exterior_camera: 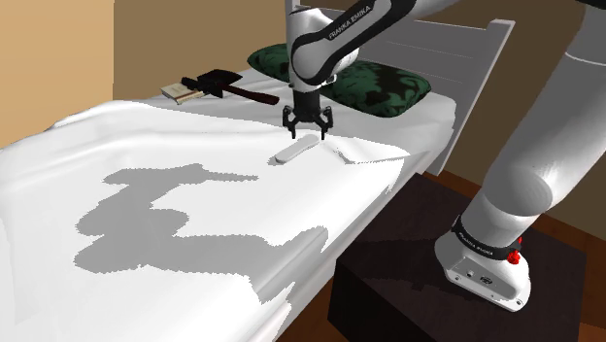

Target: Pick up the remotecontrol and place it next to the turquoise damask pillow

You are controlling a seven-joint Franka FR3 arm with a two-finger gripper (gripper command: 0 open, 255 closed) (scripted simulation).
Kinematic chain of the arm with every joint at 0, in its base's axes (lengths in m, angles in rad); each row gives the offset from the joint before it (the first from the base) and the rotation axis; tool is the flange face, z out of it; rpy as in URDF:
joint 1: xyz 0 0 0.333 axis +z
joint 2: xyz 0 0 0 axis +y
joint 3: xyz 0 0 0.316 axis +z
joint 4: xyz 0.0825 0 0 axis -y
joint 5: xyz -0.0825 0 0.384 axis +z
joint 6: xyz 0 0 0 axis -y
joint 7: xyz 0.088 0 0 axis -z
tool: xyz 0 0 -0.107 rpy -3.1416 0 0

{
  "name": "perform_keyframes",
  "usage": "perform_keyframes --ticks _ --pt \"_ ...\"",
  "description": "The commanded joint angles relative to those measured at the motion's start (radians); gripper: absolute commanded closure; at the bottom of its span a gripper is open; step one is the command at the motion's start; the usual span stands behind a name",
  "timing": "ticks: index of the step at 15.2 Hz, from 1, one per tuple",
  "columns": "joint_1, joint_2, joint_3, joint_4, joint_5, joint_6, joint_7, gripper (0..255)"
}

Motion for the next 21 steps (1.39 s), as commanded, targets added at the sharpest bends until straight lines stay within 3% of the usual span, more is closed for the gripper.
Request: perform_keyframes --ticks 1,7,13,21 --pt "-0.004 0.074 -0.011 0.048 -0.03 0.029 0.083 0" --pt "0.007 0.282 -0.07 0.21 -0.097 0.09 0.299 0" --pt "0.021 0.459 -0.142 0.375 -0.121 0.12 0.463 0" --pt "0.028 0.525 -0.152 0.366 -0.135 0.194 0.472 0"
